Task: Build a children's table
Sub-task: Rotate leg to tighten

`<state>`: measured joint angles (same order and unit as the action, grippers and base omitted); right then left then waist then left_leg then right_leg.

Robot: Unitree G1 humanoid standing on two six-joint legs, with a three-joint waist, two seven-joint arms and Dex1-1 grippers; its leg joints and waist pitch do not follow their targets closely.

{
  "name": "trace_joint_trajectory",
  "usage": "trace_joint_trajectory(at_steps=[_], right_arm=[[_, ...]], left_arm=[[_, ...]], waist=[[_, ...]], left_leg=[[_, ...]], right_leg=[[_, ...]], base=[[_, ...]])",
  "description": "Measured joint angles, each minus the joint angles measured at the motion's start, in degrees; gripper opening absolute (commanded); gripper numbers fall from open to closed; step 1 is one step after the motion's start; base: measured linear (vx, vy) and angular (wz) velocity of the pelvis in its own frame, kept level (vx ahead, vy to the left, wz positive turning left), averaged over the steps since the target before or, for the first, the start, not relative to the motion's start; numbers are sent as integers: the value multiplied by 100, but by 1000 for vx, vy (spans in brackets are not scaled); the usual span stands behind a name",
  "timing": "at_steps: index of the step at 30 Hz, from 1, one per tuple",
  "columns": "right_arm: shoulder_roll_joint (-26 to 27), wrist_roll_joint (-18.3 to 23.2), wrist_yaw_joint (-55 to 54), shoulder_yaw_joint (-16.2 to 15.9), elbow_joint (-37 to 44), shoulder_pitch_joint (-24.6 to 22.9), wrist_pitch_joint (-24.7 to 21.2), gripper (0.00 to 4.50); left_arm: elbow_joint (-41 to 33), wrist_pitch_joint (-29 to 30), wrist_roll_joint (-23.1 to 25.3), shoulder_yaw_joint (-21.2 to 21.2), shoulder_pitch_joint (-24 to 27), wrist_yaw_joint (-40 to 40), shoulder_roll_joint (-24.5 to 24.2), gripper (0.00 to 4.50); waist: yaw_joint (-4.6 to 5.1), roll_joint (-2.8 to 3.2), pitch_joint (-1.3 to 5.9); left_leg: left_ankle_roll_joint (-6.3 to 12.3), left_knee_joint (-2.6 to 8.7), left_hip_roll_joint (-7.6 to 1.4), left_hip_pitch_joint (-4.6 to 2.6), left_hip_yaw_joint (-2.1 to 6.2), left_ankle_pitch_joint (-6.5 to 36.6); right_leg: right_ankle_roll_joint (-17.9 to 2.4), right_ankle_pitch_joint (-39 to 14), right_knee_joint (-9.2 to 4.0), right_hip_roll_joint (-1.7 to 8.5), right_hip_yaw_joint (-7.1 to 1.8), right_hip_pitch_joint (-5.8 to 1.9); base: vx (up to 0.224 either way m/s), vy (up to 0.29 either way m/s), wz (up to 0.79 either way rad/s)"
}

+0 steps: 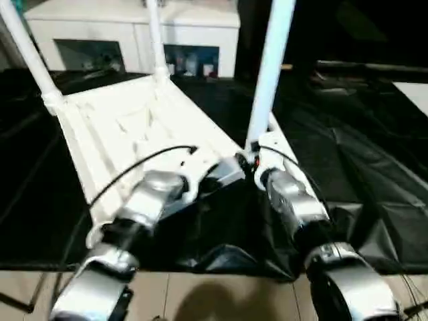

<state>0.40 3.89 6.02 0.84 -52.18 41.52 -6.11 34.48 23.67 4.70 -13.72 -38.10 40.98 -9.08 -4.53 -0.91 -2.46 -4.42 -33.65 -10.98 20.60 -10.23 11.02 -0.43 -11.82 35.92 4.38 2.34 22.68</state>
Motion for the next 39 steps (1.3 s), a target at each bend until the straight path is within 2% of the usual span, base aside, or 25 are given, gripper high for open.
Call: trace_joint_trajectory(at_steps=[1, 3, 4, 5, 8, 9, 15, 18, 21, 24, 29, 35, 36, 39], right_arm=[[8, 3, 0, 31, -21, 1, 34, 323], [72, 14, 65, 109, -47, -12, 163, 343], [124, 23, 114, 109, -47, -30, 225, 343], [140, 27, 223, 108, -46, -43, 269, 373], [140, 53, 509, 97, -13, -88, 320, 386], [126, 76, 631, 78, 51, -118, 305, 404], [-513, 114, 2092, -522, 971, -662, 114, 404], [-854, 112, 2796, -719, 1393, -881, 108, 404], [-1210, 116, 3603, -914, 1698, -1095, 138, 404], [-1467, 136, 4113, -1035, 1974, -1247, 162, 404], [-1717, 331, 4792, -1134, 2297, -1294, 126, 404], [-1881, 325, 5184, -1207, 2301, -1300, 170, 404], [-1880, 325, 5201, -1207, 2300, -1300, 170, 379], [-1869, 320, 5212, -1220, 2282, -1299, 174, 367]], left_arm=[[3, -3, 4, 0, -1, -1, 8, 0], [-8, -45, 12, -7, 14, -2, -33, 0], [-8, -73, 12, 1, 23, -6, -82, 0], [-18, -112, 10, 7, 45, -6, -141, 0], [-114, -163, 9, 21, 125, 8, -238, 0], [-202, -173, 7, 21, 176, 54, -293, 0], [-678, -502, -102, 20, 532, 869, -902, 0], [-858, -785, -217, -34, 709, 1485, -1238, 0], [-1022, -1045, -390, -124, 871, 2081, -1549, 0], [-1084, -1120, -422, -185, 905, 2337, -1667, 0], [-1091, -1219, -503, -182, 944, 2688, -1834, 0], [-1060, -1308, -522, -182, 944, 2899, -1918, 0], [-1054, -1322, -524, -182, 944, 2901, -1920, 0], [-1046, -1340, -524, -182, 944, 2900, -1926, 0]], waist=[[-5, 0, 0], [-11, -3, -1], [14, -3, -1], [45, -5, -2], [120, -8, -4], [138, -9, -5], [135, -3, -11], [98, -2, -11], [12, -2, -12], [-44, -4, -13], [-53, -4, -13], [-52, -5, -14], [-51, -7, -14], [-52, -8, -15]], left_leg=[[0, 0, 0, 0, 0, 0], [0, 2, -1, 0, -1, 0], [0, 4, -1, -3, -1, 0], [0, 5, -2, -2, 1, 0], [-1, 16, -2, -4, 5, 0], [-1, 22, -2, -3, 5, 0], [0, 44, -6, 41, 12, -1], [1, 40, -7, 41, 12, -2], [29, 18, -7, 55, 8, -18], [52, 1, -3, 63, -5, -15], [51, 2, -6, 62, -10, -10], [64, 2, -7, 62, -10, -18], [65, 1, -7, 61, -10, -19], [66, 0, -8, 60, -10, -20]], right_leg=[[0, 0, -1, 0, -1, 0], [0, 0, 0, 0, 0, 2], [2, 2, 1, 0, 0, 4], [6, 6, 1, -1, 3, 8], [6, 9, 2, -2, 8, 15], [6, 9, 2, -3, 8, 19], [7, 4, -8, -11, 20, 49], [4, 1, -22, -10, 23, 51], [2, 0, -36, -8, 22, 48], [0, 3, -53, 2, 14, 43], [-1, 6, -57, 1, 14, 43], [-1, 6, -55, 1, 16, 43], [-1, 6, -54, 1, 15, 43], [-1, 6, -51, 1, 16, 43]], base=[[0, 0, 0], [0, 0, 0], [0, 0, 0], [0, 0, 0], [0, 0, 0], [0, 0, 0], [0, 0, 0], [0, 0, 0], [0, 0, 0], [0, 0, 0], [0, 0, 0], [0, 0, 0], [0, 0, 0], [0, 0, 0]])
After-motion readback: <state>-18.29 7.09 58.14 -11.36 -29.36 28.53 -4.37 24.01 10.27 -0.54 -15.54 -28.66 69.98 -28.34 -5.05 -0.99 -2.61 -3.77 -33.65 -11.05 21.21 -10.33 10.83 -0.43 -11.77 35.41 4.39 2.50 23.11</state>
